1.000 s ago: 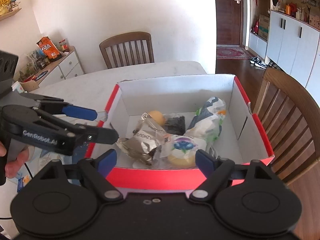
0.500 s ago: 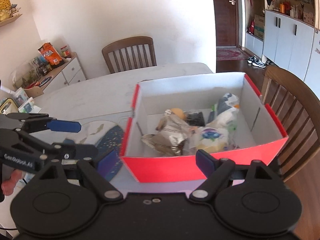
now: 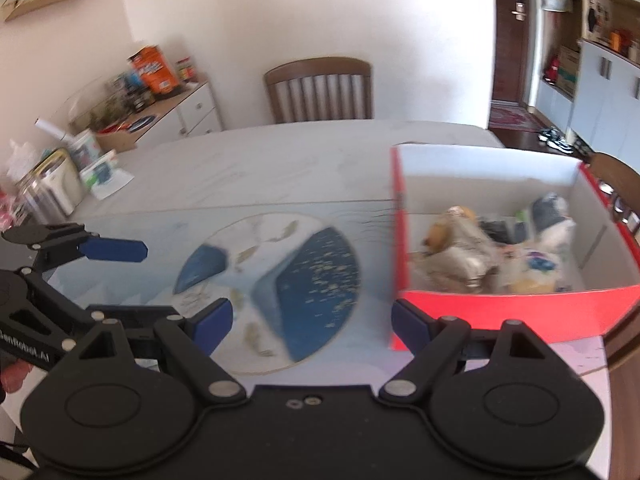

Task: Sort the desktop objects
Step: 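Withdraw both tools from the shoebox toward the biscuit packet and carton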

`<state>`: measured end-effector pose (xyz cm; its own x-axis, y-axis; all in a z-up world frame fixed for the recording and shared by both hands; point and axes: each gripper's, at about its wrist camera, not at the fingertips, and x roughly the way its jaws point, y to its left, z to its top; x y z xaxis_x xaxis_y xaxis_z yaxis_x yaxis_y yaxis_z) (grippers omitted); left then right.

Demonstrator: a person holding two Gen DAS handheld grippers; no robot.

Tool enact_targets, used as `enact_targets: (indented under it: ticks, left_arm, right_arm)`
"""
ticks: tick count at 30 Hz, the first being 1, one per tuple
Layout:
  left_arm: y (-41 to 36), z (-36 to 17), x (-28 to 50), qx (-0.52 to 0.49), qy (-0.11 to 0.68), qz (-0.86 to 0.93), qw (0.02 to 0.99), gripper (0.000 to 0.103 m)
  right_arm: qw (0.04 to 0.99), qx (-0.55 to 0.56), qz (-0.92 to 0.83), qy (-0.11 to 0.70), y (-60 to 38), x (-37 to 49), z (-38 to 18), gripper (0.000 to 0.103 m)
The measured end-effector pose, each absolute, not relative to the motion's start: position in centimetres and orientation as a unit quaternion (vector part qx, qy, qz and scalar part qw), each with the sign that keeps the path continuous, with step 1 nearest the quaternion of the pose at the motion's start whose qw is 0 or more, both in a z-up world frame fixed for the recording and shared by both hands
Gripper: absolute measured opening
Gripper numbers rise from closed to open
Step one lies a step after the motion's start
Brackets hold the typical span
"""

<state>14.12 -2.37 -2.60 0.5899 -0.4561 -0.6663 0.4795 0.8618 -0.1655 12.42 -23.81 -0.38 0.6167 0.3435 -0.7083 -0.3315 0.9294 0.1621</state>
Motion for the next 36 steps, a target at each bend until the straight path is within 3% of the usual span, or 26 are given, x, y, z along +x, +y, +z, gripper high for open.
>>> enact_targets:
  ticks: [21, 36]
  left_arm:
    - [11.4, -6.5, 11.8, -0.021, 0.410, -0.121, 0.904, 0.103]
    - [15.5, -8.3, 10.8, -0.042, 0.420, -0.030, 0.906, 0.103]
  right_arm:
    - [0.877, -0.046, 0.258, 0.402, -11.3, 8.5, -3.4, 0.086]
    - [0.882, -0.082, 0.227, 0.404, -4.0, 7.6, -7.3, 0.086]
